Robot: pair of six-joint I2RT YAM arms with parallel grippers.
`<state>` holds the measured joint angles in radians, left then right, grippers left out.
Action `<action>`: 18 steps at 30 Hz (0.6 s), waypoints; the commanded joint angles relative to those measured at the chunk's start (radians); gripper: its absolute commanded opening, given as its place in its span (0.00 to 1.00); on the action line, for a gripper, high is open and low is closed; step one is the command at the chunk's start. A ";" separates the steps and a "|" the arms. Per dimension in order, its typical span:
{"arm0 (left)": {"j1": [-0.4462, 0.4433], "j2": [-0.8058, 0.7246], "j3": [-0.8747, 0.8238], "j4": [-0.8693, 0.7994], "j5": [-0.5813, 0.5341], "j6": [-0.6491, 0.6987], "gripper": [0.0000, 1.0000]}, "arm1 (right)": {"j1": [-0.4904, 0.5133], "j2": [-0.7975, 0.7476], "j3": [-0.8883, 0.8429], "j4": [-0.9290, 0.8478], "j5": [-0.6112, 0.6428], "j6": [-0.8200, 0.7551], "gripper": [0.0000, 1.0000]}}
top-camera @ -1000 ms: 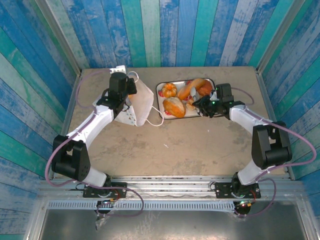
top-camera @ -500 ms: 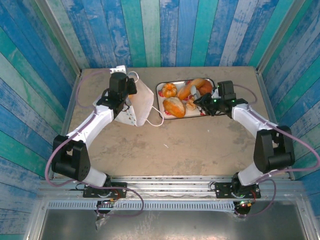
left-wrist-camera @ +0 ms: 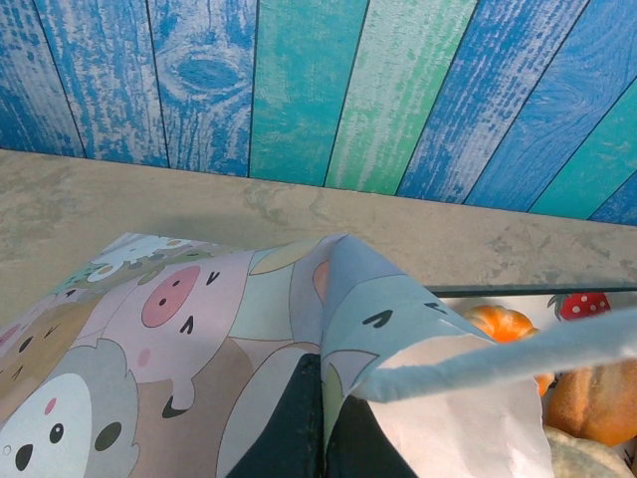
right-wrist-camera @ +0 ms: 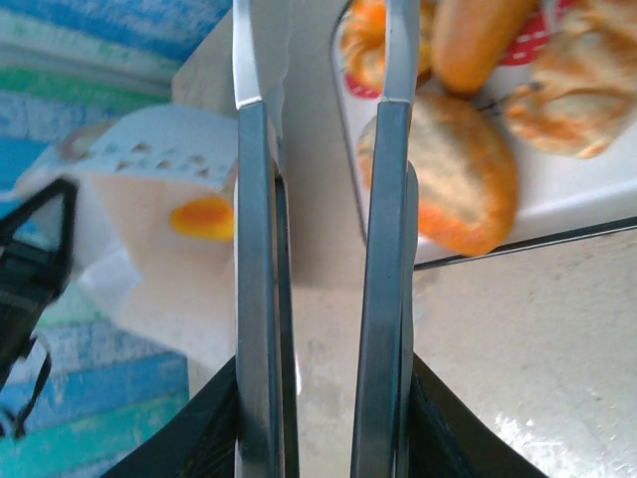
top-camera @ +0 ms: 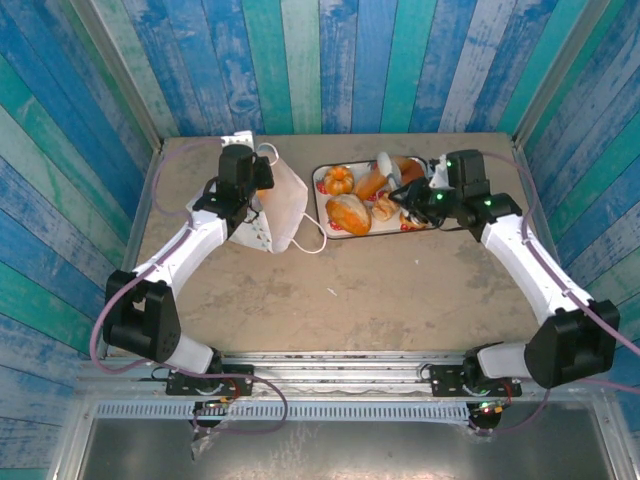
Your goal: Take the fake bread out of the paper bag
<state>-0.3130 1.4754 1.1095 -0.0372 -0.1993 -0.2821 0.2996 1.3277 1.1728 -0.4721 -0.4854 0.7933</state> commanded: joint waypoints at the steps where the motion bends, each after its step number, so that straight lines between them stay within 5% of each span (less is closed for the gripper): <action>1: 0.003 -0.069 0.001 0.026 0.031 0.037 0.01 | 0.094 -0.046 0.067 -0.107 0.004 -0.073 0.37; 12: 0.003 -0.075 0.005 0.035 0.086 0.124 0.00 | 0.444 0.035 0.130 -0.094 0.080 -0.053 0.38; 18: 0.003 -0.077 0.023 0.008 0.089 0.149 0.00 | 0.524 0.207 0.183 -0.038 0.061 -0.042 0.38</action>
<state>-0.3130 1.4742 1.1099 -0.0299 -0.1310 -0.1619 0.8093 1.4693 1.3186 -0.5529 -0.4274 0.7479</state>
